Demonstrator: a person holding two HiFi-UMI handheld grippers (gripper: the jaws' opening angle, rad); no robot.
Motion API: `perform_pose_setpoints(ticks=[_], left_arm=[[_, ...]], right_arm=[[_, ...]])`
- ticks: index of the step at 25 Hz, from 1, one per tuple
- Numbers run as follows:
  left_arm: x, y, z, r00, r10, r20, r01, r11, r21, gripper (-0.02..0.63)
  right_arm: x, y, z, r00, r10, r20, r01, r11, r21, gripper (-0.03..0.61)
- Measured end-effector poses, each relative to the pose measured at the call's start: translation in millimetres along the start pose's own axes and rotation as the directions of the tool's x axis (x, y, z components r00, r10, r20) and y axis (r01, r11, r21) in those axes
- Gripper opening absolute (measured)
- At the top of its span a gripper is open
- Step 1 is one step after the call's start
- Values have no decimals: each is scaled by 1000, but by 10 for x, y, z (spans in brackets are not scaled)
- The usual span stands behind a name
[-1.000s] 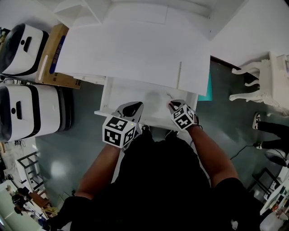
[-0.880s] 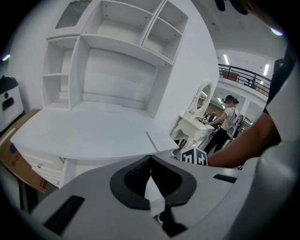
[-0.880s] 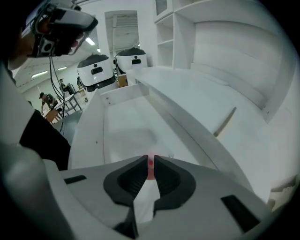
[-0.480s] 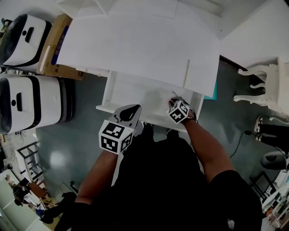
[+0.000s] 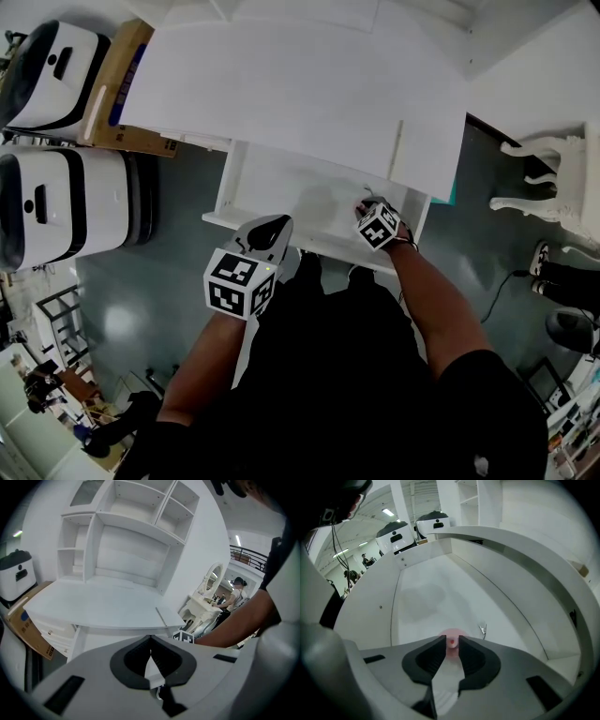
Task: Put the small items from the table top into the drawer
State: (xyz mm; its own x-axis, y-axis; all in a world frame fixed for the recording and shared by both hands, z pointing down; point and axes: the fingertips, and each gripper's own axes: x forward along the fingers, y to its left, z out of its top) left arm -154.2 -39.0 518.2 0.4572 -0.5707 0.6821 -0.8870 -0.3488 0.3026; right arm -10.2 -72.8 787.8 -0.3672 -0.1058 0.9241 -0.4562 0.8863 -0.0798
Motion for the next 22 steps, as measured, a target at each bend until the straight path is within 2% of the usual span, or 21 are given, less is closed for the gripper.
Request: perform_pose_setpoints(ticks=[4,11,18,22], left_arm=[[7,-9,20,1000,-7,4,7,1000,5,11],[24,-62,109,999,-24,23,23,999,24,11],[152,-187,179,998,-61,32,59,997,55,11],[180,-292,286,995,-86,46,82,993,87,11]], right_arm=[[-30,-2,-7,1000,1,-1,-1,1000,15,97],[-292,-38,98,997,-38,67,35,998,51,97],[-880,-114,355,969,-98,226,43,971,237,97],[-1314,-158,499,934,-110,340,-18,936,352,95]])
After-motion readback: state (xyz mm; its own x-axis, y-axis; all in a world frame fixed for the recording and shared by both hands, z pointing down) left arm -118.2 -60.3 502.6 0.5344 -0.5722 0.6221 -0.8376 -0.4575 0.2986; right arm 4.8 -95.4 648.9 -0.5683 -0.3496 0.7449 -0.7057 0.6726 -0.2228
